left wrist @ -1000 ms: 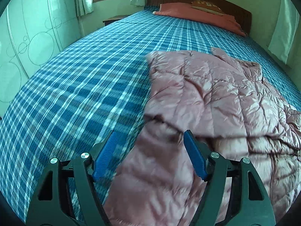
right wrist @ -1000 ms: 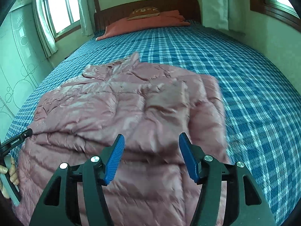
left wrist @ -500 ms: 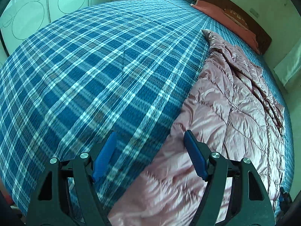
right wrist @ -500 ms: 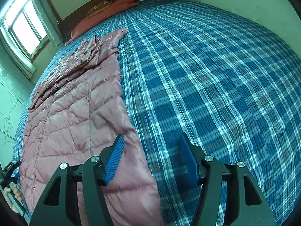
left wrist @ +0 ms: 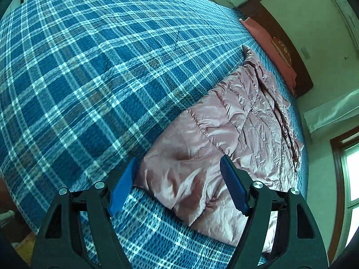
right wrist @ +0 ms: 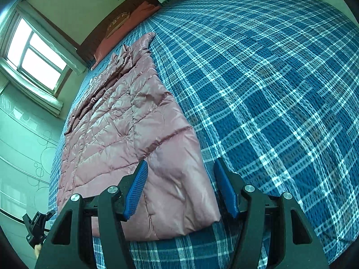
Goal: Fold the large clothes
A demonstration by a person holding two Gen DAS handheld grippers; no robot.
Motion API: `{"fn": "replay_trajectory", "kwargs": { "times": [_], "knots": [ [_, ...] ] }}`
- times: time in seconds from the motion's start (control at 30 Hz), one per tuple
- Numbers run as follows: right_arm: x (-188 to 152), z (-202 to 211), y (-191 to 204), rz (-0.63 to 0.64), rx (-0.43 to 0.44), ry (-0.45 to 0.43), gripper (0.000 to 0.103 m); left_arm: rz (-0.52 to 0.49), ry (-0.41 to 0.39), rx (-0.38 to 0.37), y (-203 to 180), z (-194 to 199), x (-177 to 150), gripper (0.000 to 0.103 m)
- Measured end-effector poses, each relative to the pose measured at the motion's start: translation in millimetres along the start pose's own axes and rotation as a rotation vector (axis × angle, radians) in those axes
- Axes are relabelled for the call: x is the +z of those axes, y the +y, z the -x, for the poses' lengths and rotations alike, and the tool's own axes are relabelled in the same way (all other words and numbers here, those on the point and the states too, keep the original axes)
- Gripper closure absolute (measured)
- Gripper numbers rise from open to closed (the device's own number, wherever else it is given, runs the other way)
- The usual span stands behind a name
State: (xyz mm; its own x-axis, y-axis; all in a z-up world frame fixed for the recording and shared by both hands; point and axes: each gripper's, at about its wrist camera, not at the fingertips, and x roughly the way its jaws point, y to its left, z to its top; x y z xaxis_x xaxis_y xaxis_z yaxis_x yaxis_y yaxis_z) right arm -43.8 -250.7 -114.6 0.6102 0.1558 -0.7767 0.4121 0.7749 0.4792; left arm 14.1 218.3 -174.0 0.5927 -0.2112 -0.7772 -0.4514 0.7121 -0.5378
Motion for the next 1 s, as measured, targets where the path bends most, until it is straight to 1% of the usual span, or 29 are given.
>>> {"fn": "replay_trajectory", "kwargs": {
  "times": [0.07, 0.1, 0.2, 0.23, 0.3, 0.37, 0.53, 0.57, 0.6, 0.63, 0.7, 0.77, 0.8, 0.83, 0.87, 0.9, 0.93, 1.0],
  "knots": [
    [-9, 1, 0, -0.017, 0.041, 0.019, 0.042, 0.027, -0.01, -0.011, 3, 5, -4, 0.028],
    [-12, 0, 1, -0.027, 0.053, 0.025, 0.042, 0.055, -0.012, -0.022, 7, 8, -6, 0.028],
    [-18, 3, 3, -0.04, 0.072, 0.014, 0.042, 0.136, -0.01, -0.045, 15, 10, -12, 0.028],
    [-17, 3, 3, -0.047, 0.084, 0.013, 0.042, 0.146, -0.009, -0.052, 16, 9, -14, 0.028],
    [-20, 2, 4, -0.088, 0.15, 0.023, 0.042, 0.141, -0.013, -0.056, 14, 7, -16, 0.027],
    [-23, -3, 4, -0.12, 0.19, 0.025, 0.04, 0.14, -0.023, -0.07, 11, 3, -15, 0.024],
    [-22, -11, 10, -0.142, 0.218, -0.008, 0.04, 0.128, -0.024, -0.099, -1, -8, -11, 0.024],
    [-21, -13, 12, -0.15, 0.232, -0.015, 0.04, 0.115, -0.026, -0.1, -5, -8, -12, 0.027],
    [-18, -16, 14, -0.156, 0.247, -0.019, 0.04, 0.099, -0.03, -0.109, -9, -8, -13, 0.035],
    [-18, -19, 16, -0.164, 0.257, -0.021, 0.04, 0.082, -0.028, -0.119, -13, -9, -14, 0.039],
    [-13, -24, 19, -0.168, 0.26, -0.028, 0.04, 0.051, -0.031, -0.119, -19, -9, -14, 0.04],
    [-10, -27, 25, -0.156, 0.251, -0.044, 0.043, 0.046, -0.033, -0.121, -24, -13, -11, 0.041],
    [-8, -28, 23, -0.155, 0.251, -0.047, 0.048, 0.048, -0.033, -0.125, -25, -15, -9, 0.041],
    [-7, -31, 24, -0.158, 0.253, -0.04, 0.058, 0.046, -0.031, -0.127, -26, -19, -7, 0.041],
    [-7, -34, 23, -0.166, 0.26, -0.028, 0.065, 0.041, -0.018, -0.125, -28, -23, -5, 0.046],
    [-5, -37, 24, -0.175, 0.264, -0.02, 0.073, 0.043, -0.004, -0.131, -28, -27, -3, 0.053],
    [-5, -38, 22, -0.181, 0.267, -0.017, 0.08, 0.044, 0.009, -0.143, -28, -32, -2, 0.057],
    [-5, -37, 22, -0.181, 0.285, -0.023, 0.085, 0.048, 0.024, -0.151, -27, -36, -1, 0.079]
  ]
}}
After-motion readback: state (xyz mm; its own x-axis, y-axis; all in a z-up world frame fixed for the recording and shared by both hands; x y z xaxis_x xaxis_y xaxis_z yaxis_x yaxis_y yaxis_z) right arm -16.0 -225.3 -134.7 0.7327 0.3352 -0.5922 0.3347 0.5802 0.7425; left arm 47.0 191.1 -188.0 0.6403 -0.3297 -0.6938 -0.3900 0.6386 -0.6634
